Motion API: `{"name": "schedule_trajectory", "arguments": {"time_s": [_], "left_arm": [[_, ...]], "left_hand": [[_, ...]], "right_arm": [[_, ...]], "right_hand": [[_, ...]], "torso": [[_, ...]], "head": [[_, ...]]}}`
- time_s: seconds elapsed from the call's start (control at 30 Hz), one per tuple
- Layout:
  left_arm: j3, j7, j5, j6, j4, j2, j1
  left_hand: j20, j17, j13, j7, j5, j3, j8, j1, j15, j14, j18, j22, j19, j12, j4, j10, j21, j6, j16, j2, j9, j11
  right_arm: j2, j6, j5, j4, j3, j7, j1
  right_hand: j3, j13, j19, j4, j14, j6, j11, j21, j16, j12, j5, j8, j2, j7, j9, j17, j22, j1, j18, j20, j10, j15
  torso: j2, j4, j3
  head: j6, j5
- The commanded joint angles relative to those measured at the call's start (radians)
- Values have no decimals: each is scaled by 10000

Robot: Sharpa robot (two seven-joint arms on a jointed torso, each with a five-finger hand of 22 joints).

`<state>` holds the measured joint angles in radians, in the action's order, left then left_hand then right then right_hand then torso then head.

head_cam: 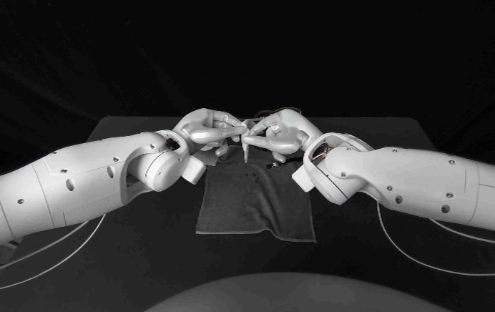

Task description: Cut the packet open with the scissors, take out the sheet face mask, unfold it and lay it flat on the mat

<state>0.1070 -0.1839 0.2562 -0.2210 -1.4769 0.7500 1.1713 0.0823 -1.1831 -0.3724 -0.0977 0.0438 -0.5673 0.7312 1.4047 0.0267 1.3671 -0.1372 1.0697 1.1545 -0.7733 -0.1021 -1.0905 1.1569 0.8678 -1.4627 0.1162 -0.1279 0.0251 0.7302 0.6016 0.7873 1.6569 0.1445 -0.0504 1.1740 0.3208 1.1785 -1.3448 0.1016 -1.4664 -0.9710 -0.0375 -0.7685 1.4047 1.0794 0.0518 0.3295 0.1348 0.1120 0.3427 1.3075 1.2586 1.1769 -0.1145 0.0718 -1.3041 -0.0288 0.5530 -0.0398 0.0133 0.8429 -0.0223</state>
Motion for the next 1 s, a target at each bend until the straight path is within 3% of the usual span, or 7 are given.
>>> {"name": "schedule_trajectory", "arguments": {"time_s": [0.03, 0.57, 0.87, 1.0], "left_arm": [[-7, -25, -50, 0, -33, -34, 11], [-6, 16, -50, -10, -91, -65, 11], [-5, 50, -50, -28, -109, -79, 11], [-2, 61, -50, -50, -109, -89, 11]], "left_hand": [[-9, -15, -20, 45, 42, -38, 46, -112, 7, 70, 67, 21, 61, -28, -3, -77, 39, 58, -70, 25, -1048, 1], [-48, -195, -106, 145, 43, -25, 137, -246, 75, 183, 83, 95, 140, -169, -4, -193, 97, 162, -131, 150, -1112, -80], [-51, -230, -113, 152, 44, -26, 142, -250, 80, 201, 86, 106, 150, -182, -1, -200, 106, 171, -142, 158, -1115, -87], [-53, -222, -119, 157, 43, -28, 146, -253, 84, 198, 85, 103, 148, -191, 0, -204, 103, 176, -141, 163, -1117, -91]], "right_arm": [[-54, 103, 289, -32, -6, -136, 0], [-235, 359, 671, -221, -6, -441, -4], [-282, 639, 340, -243, -6, -354, -12], [-285, 736, 70, -239, -6, -230, -15]], "right_hand": [[-115, -8, -45, 8, -500, -172, 97, 23, -39, 16, -28, 128, 42, -51, 47, 799, 27, 145, -191, -47, -2, -111], [-76, 213, -196, -92, -590, -604, 327, -254, 100, 373, -9, 586, -283, -322, 254, 957, 139, 874, -149, -198, -258, -292], [388, 549, -354, -136, -633, -666, 470, -601, 145, 815, -15, 833, -822, -488, 404, 1020, 290, 1285, -92, -312, -599, -405], [701, 669, -419, -265, -658, -624, 500, -778, 195, 957, -17, 933, -953, -517, 478, 1077, 371, 1482, -61, -346, -716, -432]], "torso": [[0, -2, -1], [2, -10, -1], [4, -1, 2], [1, 1, 2]], "head": [[-2, -16], [2, -17], [-7, -24], [-3, -30]]}}
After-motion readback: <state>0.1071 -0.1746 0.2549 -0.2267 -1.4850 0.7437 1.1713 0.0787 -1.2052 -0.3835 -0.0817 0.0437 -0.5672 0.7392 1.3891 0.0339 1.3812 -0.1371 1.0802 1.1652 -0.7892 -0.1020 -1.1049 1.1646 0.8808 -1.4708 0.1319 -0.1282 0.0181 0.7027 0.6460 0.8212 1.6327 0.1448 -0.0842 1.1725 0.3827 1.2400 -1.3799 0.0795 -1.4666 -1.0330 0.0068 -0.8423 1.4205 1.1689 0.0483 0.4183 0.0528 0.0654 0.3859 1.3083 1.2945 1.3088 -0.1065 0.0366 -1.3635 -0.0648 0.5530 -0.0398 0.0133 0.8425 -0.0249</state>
